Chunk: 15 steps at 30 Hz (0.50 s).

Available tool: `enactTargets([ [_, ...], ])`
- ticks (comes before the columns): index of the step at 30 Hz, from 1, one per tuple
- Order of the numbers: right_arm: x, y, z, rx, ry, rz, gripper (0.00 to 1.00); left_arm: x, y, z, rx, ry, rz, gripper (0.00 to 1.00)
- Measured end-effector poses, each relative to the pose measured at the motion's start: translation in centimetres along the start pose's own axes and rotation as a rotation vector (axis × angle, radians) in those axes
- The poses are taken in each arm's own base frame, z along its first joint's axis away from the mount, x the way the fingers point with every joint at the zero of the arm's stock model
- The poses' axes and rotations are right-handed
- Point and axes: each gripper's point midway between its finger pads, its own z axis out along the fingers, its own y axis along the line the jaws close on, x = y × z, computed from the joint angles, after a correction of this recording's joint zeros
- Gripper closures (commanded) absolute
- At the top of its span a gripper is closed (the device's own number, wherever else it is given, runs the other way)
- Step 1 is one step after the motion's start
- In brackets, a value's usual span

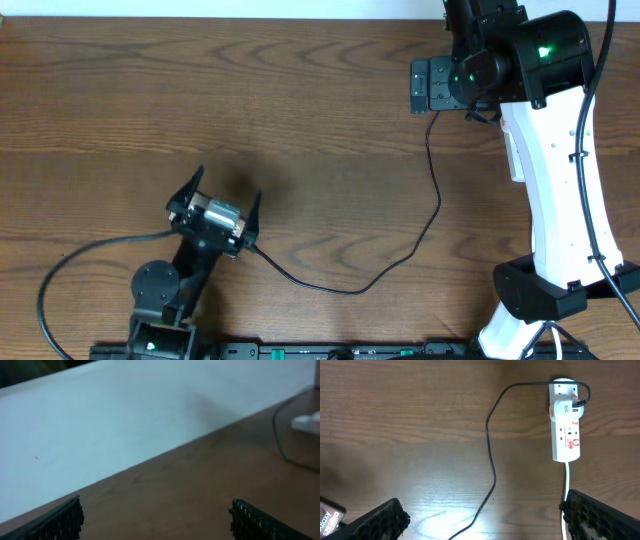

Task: Plug charger to phone and switch on socket

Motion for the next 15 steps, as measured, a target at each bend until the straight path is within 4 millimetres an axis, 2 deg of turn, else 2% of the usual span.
enactTargets([
  [3,0.0,0.0,0.0,0.0,0.001,0.0,0.01,1.2,0.3,-0.8,-0.017,-0.019,-0.012,0.09],
  [8,0.0,0.0,0.0,-0.002,0.001,0.0,0.01,2.2,2.0,-2.0,-0.128,-0.065,-0.143,0.09],
  [15,0.0,0.0,0.0,-0.001,0.002,0.0,0.01,6.9,3.1,-2.9,-0.249,0.079,-0.369,0.09],
])
